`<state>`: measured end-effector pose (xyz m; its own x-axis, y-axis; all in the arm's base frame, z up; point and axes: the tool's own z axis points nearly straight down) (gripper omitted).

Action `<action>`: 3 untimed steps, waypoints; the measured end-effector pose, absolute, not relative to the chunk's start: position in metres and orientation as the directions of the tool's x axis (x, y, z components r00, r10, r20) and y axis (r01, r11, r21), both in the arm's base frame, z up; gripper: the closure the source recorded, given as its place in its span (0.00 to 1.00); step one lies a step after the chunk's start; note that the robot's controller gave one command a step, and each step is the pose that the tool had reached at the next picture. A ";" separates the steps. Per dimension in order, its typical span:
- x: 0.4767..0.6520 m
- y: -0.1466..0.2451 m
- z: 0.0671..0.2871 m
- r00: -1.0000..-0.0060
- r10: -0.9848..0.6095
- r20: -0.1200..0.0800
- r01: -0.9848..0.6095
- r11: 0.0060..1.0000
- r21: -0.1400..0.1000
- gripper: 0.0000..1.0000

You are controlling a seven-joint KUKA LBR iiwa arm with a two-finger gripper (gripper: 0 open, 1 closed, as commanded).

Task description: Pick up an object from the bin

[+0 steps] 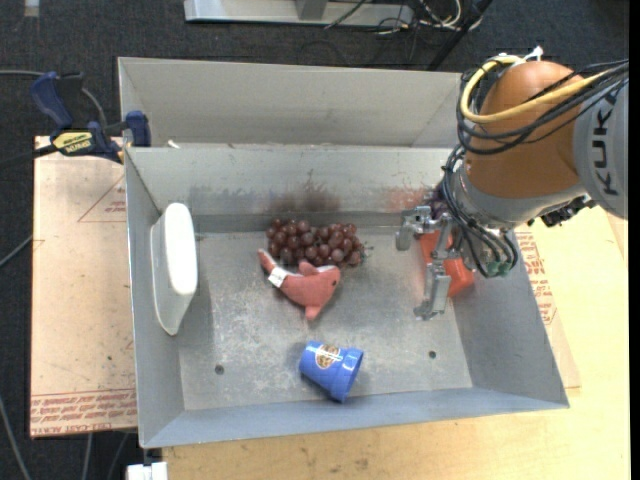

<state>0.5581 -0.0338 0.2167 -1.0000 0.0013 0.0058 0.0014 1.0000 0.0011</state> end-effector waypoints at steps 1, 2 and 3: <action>0.559 -0.034 0.221 -1.000 0.000 -0.001 0.000 1.000 0.001 0.00; 0.577 -0.020 0.209 -0.999 -0.040 -0.007 -0.040 0.999 -0.002 0.00; 0.581 0.016 0.179 -0.996 -0.093 -0.003 -0.093 0.996 0.001 0.00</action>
Offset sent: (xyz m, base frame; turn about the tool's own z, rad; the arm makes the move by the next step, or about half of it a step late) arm 0.0796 0.0805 -0.0705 -0.2130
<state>0.5814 0.0155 0.1789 -0.9957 -0.0925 -0.0027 -0.0925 0.9957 0.0014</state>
